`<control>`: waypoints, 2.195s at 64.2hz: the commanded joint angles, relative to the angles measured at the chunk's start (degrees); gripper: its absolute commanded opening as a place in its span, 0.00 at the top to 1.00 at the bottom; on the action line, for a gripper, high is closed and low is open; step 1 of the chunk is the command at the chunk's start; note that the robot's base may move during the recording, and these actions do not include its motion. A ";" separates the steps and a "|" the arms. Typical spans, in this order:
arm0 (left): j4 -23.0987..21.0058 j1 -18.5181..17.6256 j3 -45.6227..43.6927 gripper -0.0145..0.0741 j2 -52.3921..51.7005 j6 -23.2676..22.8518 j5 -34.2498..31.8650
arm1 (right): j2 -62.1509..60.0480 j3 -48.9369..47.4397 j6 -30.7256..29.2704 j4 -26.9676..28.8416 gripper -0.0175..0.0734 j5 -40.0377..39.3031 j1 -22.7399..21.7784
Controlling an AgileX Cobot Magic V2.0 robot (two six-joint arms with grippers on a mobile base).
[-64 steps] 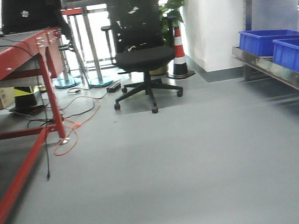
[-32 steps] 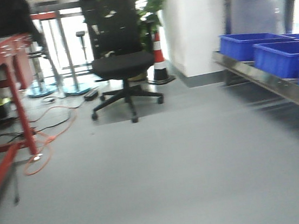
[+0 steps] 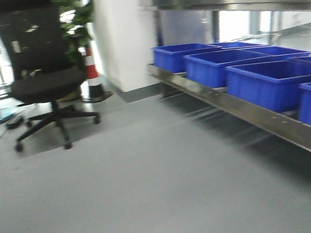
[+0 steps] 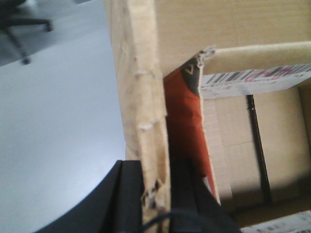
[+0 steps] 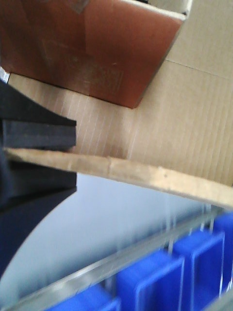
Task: Stack two boxes on right shelf middle
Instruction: 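Drive past the red workbench toward the steel shelf carrying the boxes, then turn and approach the middle level of the steel shelf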
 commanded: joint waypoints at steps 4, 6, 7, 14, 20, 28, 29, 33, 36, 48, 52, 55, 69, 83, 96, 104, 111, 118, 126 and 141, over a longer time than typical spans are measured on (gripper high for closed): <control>0.62 -0.42 -0.74 0.96 -0.66 0.08 -3.83 | -0.61 -0.56 -0.83 0.59 0.97 -2.67 -0.09; 0.62 -0.42 -0.74 0.96 -0.66 0.08 -3.83 | -0.61 -0.56 -0.83 0.59 0.97 -2.67 -0.09; 0.62 -0.42 -0.74 0.96 -0.66 0.08 -3.83 | -0.61 -0.56 -0.83 0.59 0.97 -2.67 -0.09; 0.62 -0.42 -0.74 0.96 -0.66 0.08 -3.83 | -0.61 -0.56 -0.83 0.59 0.97 -2.67 -0.09; 0.62 -0.42 -0.74 0.96 -0.66 0.08 -3.83 | -0.61 -0.56 -0.83 0.59 0.97 -2.67 -0.09; 0.62 -0.42 -0.74 0.96 -0.66 0.08 -3.83 | -0.61 -0.56 -0.83 0.59 0.97 -2.67 -0.09; 0.62 -0.42 -0.74 0.96 -0.66 0.08 -3.83 | -0.61 -0.56 -0.83 0.59 0.97 -2.67 -0.09; 0.62 -0.42 -0.74 0.96 -0.66 0.08 -3.83 | -0.61 -0.56 -0.83 0.59 0.97 -2.67 -0.09; 0.62 -0.42 -0.74 0.96 -0.66 0.08 -3.83 | -0.61 -0.56 -0.83 0.59 0.97 -2.67 -0.09; 0.91 -0.42 -0.74 0.96 -0.66 0.08 -3.83 | -0.61 -0.56 -0.83 0.59 0.97 -2.67 -0.09; 1.17 -0.42 -0.74 0.96 -0.66 0.08 -3.83 | -0.61 -0.56 -0.83 0.59 0.97 -2.67 -0.09; 1.17 -0.42 -0.74 0.96 -0.66 0.08 -3.83 | -0.61 -0.56 -0.83 0.59 0.97 -2.67 -0.09; 1.17 -0.42 -0.74 0.96 -0.66 0.08 -3.83 | -0.61 -0.56 -0.83 0.59 0.97 -2.67 -0.09; 1.17 -0.42 -0.74 0.96 -0.66 0.08 -3.83 | -0.61 -0.56 -0.83 0.59 0.97 -2.67 -0.09; 1.29 -0.42 -0.74 0.96 -0.66 0.08 -3.83 | -0.61 -0.56 -0.83 0.59 0.97 -2.67 -0.09; 1.29 -0.42 -0.74 0.96 -0.66 0.08 -3.83 | -0.61 -0.56 -0.83 0.59 0.97 -2.67 -0.09; 1.29 -0.42 -0.74 0.96 -0.66 0.08 -3.83 | -0.61 -0.56 -0.83 0.59 0.97 -2.67 -0.09; 1.29 -0.42 -0.74 0.96 -0.66 0.08 -3.83 | -0.61 -0.56 -0.83 0.59 0.97 -2.67 -0.09; 1.29 -0.42 -0.74 0.96 -0.66 0.08 -3.83 | -0.61 -0.56 -0.83 0.59 0.97 -2.67 -0.09; 1.29 -0.42 -0.74 0.96 -0.66 0.08 -3.83 | -0.61 -0.56 -0.83 0.59 0.97 -2.67 -0.09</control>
